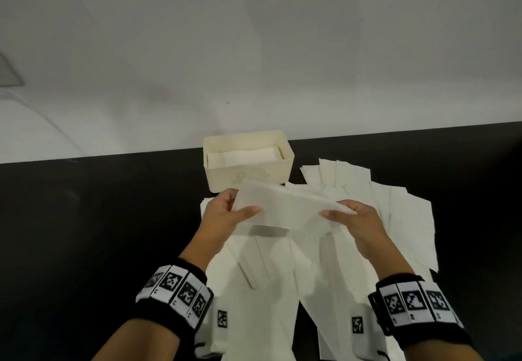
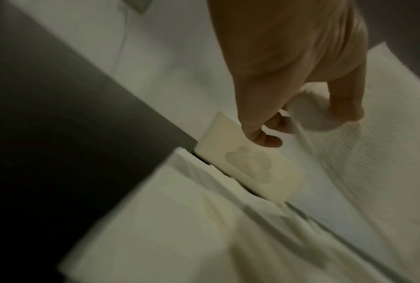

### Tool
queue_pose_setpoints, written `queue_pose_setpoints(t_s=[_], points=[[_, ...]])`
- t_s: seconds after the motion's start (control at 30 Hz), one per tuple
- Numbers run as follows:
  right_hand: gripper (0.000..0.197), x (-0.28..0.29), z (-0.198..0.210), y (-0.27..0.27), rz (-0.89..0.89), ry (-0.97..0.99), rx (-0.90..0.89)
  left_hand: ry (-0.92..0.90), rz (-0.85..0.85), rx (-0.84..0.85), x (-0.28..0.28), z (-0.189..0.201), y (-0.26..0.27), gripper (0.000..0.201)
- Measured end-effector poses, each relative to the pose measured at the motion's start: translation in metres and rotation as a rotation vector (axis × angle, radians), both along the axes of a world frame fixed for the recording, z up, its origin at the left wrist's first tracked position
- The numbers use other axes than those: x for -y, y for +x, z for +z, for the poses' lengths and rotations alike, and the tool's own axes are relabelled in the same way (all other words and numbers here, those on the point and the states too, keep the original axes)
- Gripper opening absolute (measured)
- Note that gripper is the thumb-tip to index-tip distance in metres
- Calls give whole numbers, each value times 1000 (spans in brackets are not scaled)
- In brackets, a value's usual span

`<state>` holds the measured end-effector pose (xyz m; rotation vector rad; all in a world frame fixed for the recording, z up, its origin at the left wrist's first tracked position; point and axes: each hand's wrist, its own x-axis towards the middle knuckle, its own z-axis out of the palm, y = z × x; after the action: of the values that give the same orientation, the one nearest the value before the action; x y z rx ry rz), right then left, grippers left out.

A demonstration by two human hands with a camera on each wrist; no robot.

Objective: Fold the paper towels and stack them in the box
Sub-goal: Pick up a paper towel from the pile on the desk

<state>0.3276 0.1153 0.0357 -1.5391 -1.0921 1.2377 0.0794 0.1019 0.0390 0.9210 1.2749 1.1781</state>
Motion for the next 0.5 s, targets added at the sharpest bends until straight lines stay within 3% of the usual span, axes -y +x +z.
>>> queue_pose_setpoints(t_s=[0.1,0.17,0.3,0.5], points=[[17,-3,-7,-11,22,20,-46,-21,-68,-278,-1,-22,-17,26],[21,-3,-21,-17,65,-19,-27,-38,-100,-359,1,-35,-17,26],[33,-1,-41,-19,165,-62,54,-34,-104,-253,3,-54,-7,35],[21,-26,-16,-26,130,-56,99,-64,-64,-255,-14,-45,-11,25]])
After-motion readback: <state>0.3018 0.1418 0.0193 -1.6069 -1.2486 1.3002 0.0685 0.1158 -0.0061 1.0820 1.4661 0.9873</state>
